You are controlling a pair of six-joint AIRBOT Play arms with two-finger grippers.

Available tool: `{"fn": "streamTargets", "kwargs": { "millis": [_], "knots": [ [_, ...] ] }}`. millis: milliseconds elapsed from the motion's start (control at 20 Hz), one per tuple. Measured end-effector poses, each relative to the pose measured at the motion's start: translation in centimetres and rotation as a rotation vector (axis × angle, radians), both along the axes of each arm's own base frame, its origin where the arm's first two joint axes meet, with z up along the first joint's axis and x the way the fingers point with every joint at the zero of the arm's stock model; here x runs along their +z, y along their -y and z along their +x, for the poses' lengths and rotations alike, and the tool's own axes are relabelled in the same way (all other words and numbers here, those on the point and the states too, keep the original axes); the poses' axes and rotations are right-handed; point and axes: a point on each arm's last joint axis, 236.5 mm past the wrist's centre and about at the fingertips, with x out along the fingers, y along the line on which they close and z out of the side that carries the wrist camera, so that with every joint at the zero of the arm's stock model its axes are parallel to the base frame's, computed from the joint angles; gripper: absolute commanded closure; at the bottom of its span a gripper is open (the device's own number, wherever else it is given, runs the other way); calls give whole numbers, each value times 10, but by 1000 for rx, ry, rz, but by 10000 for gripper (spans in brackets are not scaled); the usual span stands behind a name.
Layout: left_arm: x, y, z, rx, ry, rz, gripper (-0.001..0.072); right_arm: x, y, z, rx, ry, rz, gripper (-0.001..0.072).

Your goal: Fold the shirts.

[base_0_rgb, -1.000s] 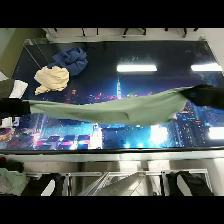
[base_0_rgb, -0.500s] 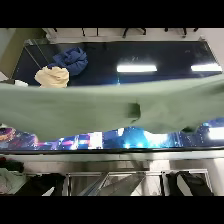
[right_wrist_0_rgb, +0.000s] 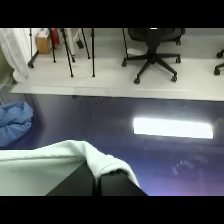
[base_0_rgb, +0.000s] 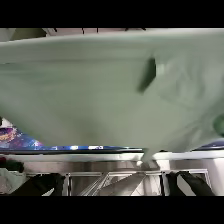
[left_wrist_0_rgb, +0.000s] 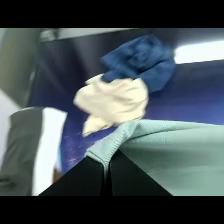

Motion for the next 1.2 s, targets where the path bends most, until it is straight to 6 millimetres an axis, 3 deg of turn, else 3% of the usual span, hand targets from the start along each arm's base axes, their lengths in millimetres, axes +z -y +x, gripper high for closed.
{"fn": "streamTargets", "kwargs": {
  "millis": [50, 150, 300, 400, 550, 700, 800, 1000, 1200],
  "knots": [
    [-21, -3, 15, 25, -52, 36, 698, -15, 4, 23, -1, -45, 15, 693],
    [-72, -5, 50, 38, -173, 35, 698, -65, 14, 78, -1, -182, 57, 692],
    [-156, -22, 104, 42, -342, -82, 697, -177, 23, 146, 5, -451, 124, 692],
    [-217, -31, 131, 38, -461, -187, 697, -251, 25, 176, 8, -593, 150, 692],
    [-299, -38, 164, 34, -597, -305, 697, -339, 16, 207, 29, -729, 177, 692],
    [-354, -41, 191, 34, -677, -361, 696, -388, -3, 235, 61, -753, 190, 692],
    [-376, -39, 208, 26, -705, -380, 696, -405, -12, 250, 60, -739, 207, 692],
    [-392, -35, 232, 10, -724, -398, 696, -425, -18, 265, 50, -732, 227, 692],
    [-407, -31, 217, 10, -815, -413, 696, -450, -20, 259, 45, -812, 250, 692]
  ]
}}
